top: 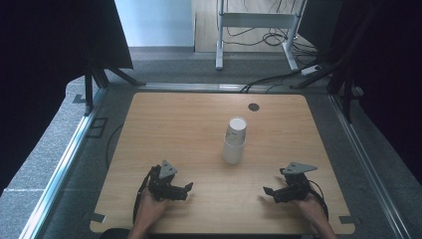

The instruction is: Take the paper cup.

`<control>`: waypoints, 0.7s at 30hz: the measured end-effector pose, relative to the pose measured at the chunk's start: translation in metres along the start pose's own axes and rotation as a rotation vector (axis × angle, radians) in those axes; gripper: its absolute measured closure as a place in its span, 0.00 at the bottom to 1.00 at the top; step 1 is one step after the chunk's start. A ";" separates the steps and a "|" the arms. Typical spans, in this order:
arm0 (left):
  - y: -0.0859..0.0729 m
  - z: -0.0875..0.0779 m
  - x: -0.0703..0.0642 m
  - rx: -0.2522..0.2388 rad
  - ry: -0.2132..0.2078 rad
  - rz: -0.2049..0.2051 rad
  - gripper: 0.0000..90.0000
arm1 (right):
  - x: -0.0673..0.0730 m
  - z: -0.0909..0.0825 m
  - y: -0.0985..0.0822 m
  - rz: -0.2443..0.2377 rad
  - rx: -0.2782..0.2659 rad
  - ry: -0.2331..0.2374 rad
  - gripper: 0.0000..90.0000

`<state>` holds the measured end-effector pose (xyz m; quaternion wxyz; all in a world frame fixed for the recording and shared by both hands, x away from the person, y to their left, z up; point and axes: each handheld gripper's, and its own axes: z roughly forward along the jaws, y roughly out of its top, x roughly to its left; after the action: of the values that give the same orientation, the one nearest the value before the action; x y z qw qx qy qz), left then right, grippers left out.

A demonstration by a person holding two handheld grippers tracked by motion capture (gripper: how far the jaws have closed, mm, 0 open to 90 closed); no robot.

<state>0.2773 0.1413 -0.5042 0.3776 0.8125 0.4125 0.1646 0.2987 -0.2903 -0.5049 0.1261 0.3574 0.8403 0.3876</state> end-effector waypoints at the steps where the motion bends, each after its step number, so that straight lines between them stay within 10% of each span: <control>1: 0.000 0.000 -0.001 0.004 0.006 0.002 0.00 | 0.000 0.000 0.000 -0.002 -0.001 0.000 0.00; 21: 0.012 0.002 -0.007 0.007 0.014 0.032 0.00 | 0.001 -0.009 0.012 -0.032 -0.035 0.028 0.00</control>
<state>0.2804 0.1304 -0.4961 0.3693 0.8191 0.4028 0.1747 0.2998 -0.2890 -0.4896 0.1269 0.3362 0.8406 0.4052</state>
